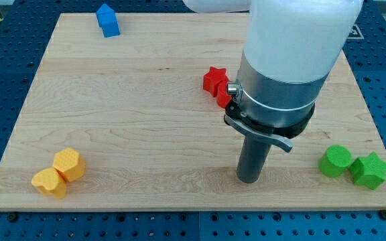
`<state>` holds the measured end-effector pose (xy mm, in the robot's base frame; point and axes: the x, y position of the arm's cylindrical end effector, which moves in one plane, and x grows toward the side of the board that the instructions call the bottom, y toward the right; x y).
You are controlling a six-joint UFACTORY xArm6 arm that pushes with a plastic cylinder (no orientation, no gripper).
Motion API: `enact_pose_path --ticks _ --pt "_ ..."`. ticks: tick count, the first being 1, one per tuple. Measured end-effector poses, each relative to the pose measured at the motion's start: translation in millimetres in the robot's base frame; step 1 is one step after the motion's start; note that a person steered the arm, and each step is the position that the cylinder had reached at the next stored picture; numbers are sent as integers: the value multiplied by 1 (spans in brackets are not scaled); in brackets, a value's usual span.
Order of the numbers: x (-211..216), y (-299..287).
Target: Push the red blocks towards the top center of the board
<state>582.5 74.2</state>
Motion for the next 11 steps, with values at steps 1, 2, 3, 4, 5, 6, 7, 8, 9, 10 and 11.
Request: enact_pose_path --ticks 1,2,3,4,5,6,7,8,9,10,11 --pt "0 0" --pt "0 0" --pt "0 0" --pt "1 0" --pt "2 0" --pt "5 0" --pt "10 0" --pt "10 0" --pt "10 0" --pt "8 0" --pt "8 0"
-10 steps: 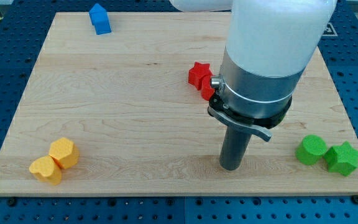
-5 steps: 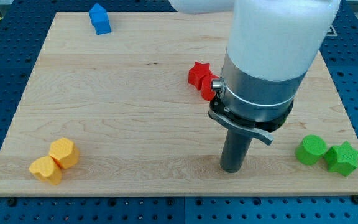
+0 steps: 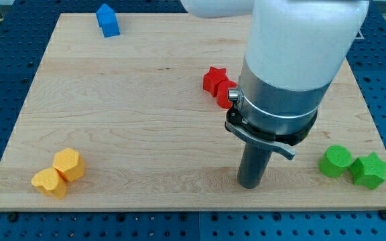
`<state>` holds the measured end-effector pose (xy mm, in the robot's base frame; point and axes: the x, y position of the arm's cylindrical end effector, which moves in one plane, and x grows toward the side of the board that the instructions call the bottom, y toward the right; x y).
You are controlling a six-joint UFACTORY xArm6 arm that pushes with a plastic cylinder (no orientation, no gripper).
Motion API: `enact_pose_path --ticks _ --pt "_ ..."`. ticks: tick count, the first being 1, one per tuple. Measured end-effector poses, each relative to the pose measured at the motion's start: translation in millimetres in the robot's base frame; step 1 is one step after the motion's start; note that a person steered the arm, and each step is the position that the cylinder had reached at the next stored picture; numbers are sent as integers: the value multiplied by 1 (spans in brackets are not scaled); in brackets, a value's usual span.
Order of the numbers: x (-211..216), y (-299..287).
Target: Push the red blocks towards the top center of the board
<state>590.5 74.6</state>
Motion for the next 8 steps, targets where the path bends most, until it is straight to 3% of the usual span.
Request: enact_pose_path --ticks 1,3,8 --pt "-23 0" --pt "-111 0" --pt "-145 -11"
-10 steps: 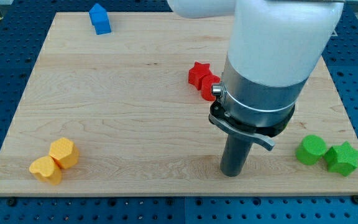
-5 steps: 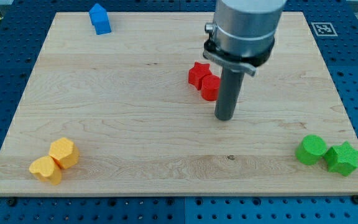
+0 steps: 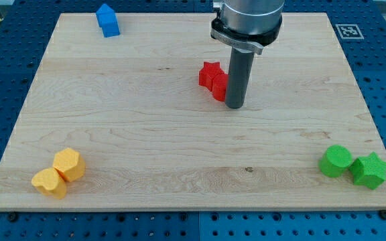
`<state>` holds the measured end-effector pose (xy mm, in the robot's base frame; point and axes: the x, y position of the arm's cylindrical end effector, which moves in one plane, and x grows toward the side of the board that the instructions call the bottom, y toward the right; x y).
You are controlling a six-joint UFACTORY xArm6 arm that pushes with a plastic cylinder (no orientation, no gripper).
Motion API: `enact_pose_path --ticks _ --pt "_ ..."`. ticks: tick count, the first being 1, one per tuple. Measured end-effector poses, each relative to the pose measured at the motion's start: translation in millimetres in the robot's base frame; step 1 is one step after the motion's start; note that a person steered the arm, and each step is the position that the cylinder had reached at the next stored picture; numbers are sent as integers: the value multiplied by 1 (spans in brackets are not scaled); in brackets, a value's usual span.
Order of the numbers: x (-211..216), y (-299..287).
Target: Push the red blocks towards the top center of the board
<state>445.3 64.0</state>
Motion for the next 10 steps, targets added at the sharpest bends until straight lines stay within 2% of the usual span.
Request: enact_pose_path --ticks 10 --pt "-87 -67"
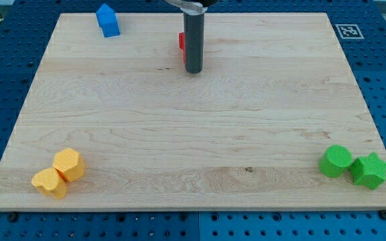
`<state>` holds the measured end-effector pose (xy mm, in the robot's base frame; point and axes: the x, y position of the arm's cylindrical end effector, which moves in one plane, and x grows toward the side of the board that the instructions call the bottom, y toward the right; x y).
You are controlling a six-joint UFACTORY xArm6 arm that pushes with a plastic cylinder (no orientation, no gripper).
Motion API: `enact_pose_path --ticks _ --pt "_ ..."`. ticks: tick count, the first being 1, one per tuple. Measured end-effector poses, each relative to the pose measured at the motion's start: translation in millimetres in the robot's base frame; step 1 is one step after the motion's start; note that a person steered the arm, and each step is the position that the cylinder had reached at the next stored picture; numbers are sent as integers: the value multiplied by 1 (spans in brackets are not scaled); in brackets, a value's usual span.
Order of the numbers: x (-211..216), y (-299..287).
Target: Push the red blocks towards the top center of the board
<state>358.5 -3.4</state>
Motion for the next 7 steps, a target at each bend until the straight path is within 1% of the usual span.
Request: enact_pose_path --ticks 2,5,6,7 --pt "-28 0" --pt "-55 -2" --pt "-56 -2" --pt "-44 6"
